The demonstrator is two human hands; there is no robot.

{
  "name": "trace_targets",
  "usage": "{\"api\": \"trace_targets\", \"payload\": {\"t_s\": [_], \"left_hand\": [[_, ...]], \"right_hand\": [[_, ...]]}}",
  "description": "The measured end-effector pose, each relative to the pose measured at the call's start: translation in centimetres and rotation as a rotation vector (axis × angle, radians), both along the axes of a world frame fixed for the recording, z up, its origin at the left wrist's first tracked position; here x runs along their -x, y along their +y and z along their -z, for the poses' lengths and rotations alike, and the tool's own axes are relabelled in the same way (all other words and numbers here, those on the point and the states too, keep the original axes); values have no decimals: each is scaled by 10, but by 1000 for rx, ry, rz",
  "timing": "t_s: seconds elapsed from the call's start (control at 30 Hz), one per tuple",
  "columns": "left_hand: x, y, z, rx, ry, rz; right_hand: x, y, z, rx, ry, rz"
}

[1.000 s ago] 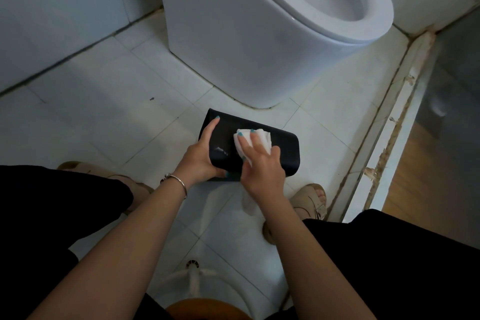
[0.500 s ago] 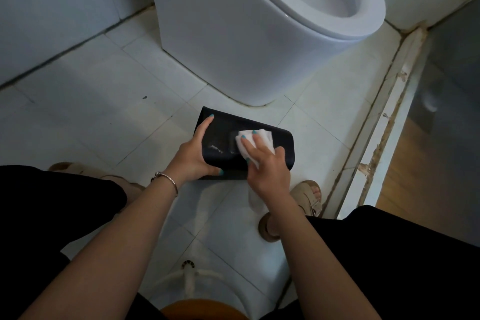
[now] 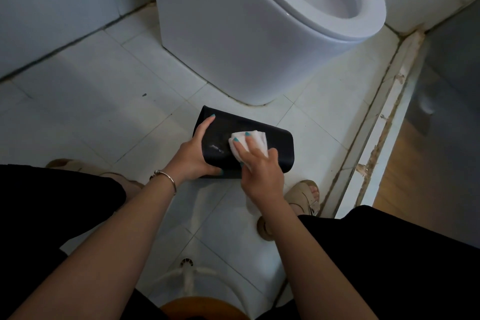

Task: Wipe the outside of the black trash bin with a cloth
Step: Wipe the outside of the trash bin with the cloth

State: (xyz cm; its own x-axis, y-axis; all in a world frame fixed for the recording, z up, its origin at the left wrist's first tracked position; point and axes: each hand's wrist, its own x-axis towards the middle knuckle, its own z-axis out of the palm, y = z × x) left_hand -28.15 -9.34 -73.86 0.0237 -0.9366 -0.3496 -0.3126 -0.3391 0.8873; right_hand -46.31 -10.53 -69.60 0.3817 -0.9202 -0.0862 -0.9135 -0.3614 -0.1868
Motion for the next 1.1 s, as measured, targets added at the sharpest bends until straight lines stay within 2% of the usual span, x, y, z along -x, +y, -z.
{"api": "trace_targets", "payload": {"t_s": [0.13, 0.27, 0.4, 0.47, 0.6, 0.7, 0.8, 0.97, 1.1], "left_hand": [[3, 0, 0, 14, 7, -29], [3, -1, 3, -18, -6, -31], [2, 0, 3, -4, 2, -15], [2, 0, 3, 13, 7, -32], [7, 0, 5, 8, 0, -68], [9, 3, 8, -2, -34, -68], [8, 1, 7, -14, -25, -48], [6, -1, 2, 22, -10, -48], [9, -3, 4, -1, -48, -67]], "right_hand": [[-18, 11, 4, 1, -48, 72], [-40, 18, 3, 8, -95, -33], [-13, 7, 4, 42, -17, -130], [0, 4, 4, 69, -13, -102], [-25, 15, 4, 64, -50, -22], [-48, 22, 3, 55, -31, -127], [-38, 15, 1, 66, 6, -165], [-6, 5, 1, 83, 81, -70], [-32, 18, 0, 85, 40, -29]]}}
